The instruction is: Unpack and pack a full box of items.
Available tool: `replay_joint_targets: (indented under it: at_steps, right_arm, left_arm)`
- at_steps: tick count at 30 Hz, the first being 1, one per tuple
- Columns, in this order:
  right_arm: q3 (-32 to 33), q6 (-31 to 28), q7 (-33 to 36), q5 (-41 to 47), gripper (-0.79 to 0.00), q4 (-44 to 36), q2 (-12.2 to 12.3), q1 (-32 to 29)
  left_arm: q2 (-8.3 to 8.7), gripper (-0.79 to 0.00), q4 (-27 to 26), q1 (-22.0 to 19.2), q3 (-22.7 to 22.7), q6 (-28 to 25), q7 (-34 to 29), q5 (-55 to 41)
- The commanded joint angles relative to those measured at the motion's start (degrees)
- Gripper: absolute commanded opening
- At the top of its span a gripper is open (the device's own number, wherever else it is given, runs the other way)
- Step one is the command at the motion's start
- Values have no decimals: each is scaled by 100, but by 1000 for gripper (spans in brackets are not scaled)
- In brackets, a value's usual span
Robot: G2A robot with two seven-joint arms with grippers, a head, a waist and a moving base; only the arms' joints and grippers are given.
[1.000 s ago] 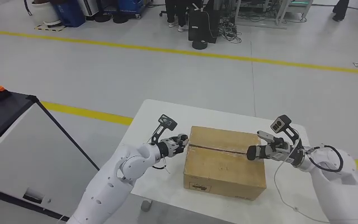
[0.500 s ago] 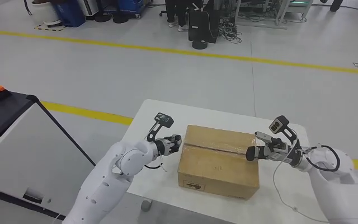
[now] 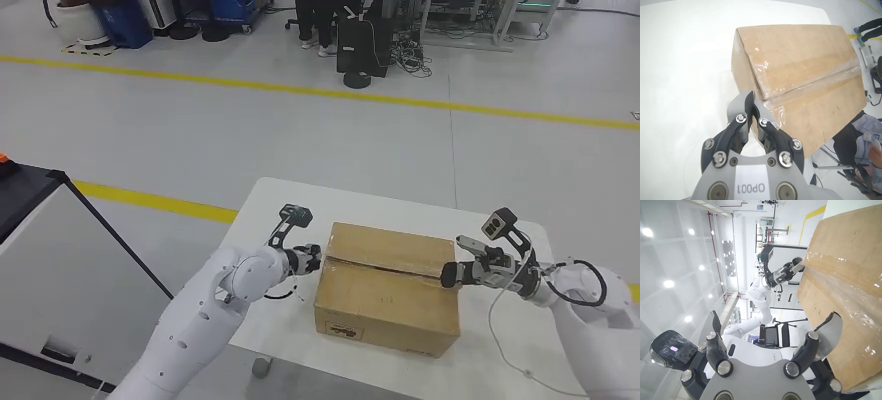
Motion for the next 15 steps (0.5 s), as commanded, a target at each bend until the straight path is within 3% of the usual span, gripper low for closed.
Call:
replay_joint_targets:
  at_steps: [1,2,3,4,6,10,11,15]
  right_arm:
    - [-5,-2,10,-13,0,8,2,-4]
    - [-9,-9,17,-25,0,12,3,-5]
    - [-14,-14,18,-36,0,13,4,-6]
    - [-18,-19,23,-42,0,15,4,-8]
    - [-29,-19,25,-42,0,20,4,-9]
    - [-47,-27,14,-58,0,28,4,-3]
    - [-54,-29,17,-64,0,27,4,-1]
    - [-96,-15,11,-91,0,35,2,11]
  left_arm:
    - [-20,-785,0,-41,33,73,25,-57]
    - [-24,-785,-12,-53,38,74,50,-63]
    - [-28,-628,-37,-50,25,88,99,-92]
    - [-31,-533,-81,-32,6,77,130,-172]
    - [-21,-545,-171,12,-48,-2,139,-243]
    - [33,-268,-388,165,-202,-19,25,-136]
    - [48,0,-452,222,-254,-10,5,-125]
    - [114,0,-751,459,-500,95,8,39]
